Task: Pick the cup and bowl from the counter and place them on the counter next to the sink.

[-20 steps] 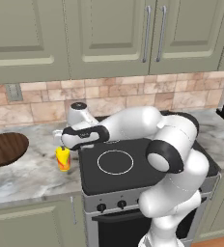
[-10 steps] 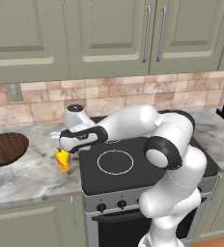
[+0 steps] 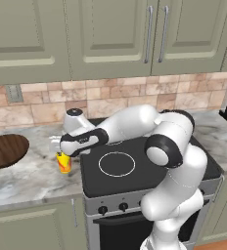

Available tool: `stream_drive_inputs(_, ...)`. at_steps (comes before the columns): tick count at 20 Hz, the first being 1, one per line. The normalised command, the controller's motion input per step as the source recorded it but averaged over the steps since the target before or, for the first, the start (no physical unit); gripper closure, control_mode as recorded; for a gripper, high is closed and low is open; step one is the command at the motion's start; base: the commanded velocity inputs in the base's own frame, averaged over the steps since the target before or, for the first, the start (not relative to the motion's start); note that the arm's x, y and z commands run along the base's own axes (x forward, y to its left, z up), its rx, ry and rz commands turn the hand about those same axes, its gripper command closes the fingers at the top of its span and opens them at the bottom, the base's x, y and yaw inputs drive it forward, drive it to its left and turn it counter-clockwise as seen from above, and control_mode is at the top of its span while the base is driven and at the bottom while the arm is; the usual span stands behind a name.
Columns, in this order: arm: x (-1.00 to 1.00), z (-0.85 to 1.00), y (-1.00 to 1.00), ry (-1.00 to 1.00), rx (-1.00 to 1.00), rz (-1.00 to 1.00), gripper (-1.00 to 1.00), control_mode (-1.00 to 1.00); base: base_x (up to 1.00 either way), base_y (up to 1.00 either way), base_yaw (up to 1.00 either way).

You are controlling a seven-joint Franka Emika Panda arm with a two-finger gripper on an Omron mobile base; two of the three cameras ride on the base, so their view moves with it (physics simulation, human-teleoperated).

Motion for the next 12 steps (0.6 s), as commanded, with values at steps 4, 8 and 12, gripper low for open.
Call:
stream_drive_inputs(4, 0.0, -0.2, 0.0, 0.01, 0.0, 0.0, -1.0, -1.0, 0.0, 0.0, 0.0)
stream_drive_inputs(8, 0.0, -0.19, 0.0, 0.0, 0.0, 0.0, -1.0, -1.0, 0.0, 0.0, 0.0)
stream_drive_inputs(12, 0.0, -0.15, 0.0, 0.0, 0.0, 0.0, -1.0, -1.0, 0.0, 0.0, 0.0)
